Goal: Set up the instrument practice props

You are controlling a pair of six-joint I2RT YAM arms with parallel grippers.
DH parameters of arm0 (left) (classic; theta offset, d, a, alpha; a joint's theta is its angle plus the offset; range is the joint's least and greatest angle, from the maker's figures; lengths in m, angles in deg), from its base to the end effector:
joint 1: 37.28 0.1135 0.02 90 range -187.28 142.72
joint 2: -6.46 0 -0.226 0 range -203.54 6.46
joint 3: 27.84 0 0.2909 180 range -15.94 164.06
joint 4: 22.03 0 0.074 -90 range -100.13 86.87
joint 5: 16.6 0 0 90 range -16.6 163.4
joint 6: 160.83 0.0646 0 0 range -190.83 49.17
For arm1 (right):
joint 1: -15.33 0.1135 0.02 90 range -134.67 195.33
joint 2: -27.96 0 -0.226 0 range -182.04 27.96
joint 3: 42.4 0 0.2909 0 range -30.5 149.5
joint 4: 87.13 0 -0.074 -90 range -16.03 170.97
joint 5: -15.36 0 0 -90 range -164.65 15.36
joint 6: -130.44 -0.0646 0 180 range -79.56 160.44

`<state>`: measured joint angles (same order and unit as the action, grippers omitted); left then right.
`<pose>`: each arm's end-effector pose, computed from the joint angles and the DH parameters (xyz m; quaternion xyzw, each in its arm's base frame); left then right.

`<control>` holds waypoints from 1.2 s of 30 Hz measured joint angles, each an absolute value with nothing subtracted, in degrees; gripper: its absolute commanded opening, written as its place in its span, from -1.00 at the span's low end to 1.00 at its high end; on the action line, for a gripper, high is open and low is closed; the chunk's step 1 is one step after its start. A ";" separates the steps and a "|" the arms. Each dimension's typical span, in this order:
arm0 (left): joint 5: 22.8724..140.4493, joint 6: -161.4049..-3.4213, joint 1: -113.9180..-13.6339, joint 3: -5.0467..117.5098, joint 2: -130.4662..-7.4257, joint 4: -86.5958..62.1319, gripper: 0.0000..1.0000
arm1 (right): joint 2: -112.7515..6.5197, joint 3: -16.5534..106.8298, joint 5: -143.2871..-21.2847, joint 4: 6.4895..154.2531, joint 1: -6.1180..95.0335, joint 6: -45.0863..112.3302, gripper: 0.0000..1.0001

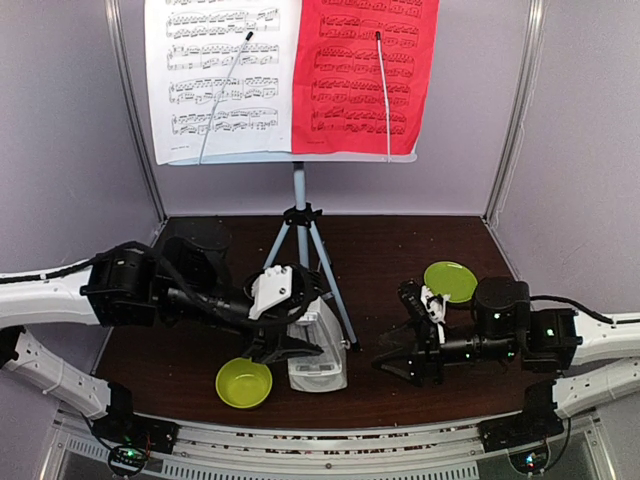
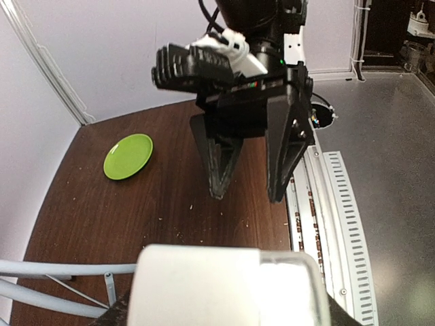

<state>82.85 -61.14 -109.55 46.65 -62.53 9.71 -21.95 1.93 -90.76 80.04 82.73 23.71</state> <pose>0.0971 -0.3386 0.2915 0.5878 0.6104 -0.3331 0.4135 0.0961 0.2775 0.2151 -0.4178 0.6908 0.4724 0.3537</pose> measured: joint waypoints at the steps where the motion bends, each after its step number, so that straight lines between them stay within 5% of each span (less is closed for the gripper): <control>1: 83.01 -60.53 -109.76 47.52 -62.53 10.19 -0.53 | -22.84 2.50 -90.28 80.04 83.30 24.32 0.14; 8: 83.53 -58.30 -110.20 49.34 -62.49 11.70 -0.53 | -28.24 4.81 -87.14 81.15 85.52 26.55 0.07; 20: 83.95 -57.80 -110.79 49.43 -62.49 12.75 -0.55 | -34.03 5.91 -82.37 86.59 86.73 26.63 -0.22; 29: 84.14 -57.51 -110.90 51.00 -62.51 13.75 -0.57 | -36.15 7.04 -79.86 87.60 86.73 27.27 -0.64; 36: 84.12 -57.31 -110.90 51.17 -62.51 14.19 -0.58 | -36.13 7.09 -78.72 87.67 86.77 29.43 -0.71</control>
<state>84.12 -57.31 -110.90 51.17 -62.51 14.19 -36.13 7.09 -78.72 87.67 86.77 29.43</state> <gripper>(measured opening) 0.637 0.156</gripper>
